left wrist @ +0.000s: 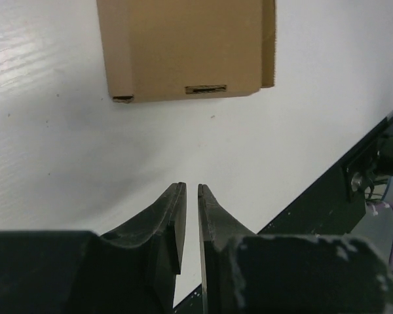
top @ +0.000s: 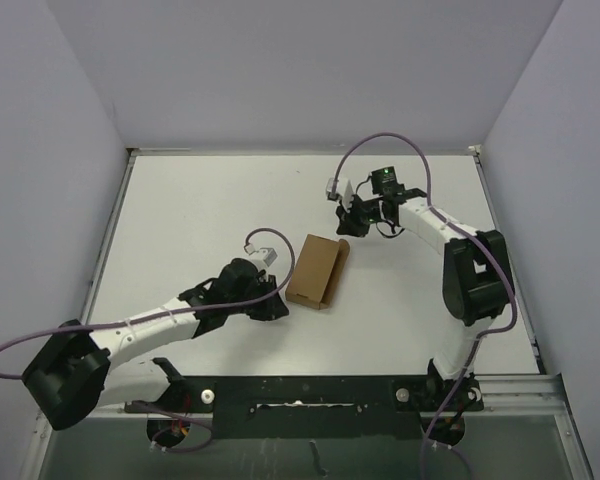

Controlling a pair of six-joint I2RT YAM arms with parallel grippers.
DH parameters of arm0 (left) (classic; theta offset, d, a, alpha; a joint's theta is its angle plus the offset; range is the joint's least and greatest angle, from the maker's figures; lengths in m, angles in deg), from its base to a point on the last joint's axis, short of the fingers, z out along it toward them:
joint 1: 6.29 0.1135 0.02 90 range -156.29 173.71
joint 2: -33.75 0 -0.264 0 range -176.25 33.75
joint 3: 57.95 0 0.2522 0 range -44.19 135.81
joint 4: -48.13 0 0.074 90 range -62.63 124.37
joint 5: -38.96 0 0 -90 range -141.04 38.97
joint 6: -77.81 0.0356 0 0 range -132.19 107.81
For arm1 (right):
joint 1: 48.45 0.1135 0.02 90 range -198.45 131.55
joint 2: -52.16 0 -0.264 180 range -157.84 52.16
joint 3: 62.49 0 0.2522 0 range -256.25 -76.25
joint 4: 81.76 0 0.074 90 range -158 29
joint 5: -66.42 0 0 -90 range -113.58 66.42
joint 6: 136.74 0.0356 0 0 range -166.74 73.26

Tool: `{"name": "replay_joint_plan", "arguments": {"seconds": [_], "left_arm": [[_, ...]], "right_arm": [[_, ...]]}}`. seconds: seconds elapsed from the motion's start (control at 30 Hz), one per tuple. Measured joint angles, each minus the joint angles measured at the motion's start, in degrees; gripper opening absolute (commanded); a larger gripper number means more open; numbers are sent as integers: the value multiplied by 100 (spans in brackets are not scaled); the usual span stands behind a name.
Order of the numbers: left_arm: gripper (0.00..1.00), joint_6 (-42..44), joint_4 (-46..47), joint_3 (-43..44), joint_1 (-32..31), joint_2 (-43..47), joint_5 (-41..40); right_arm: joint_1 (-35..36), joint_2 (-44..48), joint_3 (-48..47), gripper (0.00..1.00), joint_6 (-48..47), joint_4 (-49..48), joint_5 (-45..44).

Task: Fold the paper box

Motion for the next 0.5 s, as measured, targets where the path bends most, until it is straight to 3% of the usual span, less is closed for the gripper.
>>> {"name": "replay_joint_plan", "arguments": {"seconds": [0.2, 0.5], "left_arm": [[13, -304, 603, -46, -28, -931, -280], [14, -238, 813, 431, 341, -1873, -400]], "right_arm": [[138, -833, -573, 0, -142, 175, -210], [166, -881, -503, 0, -579, 387, -114]]}}
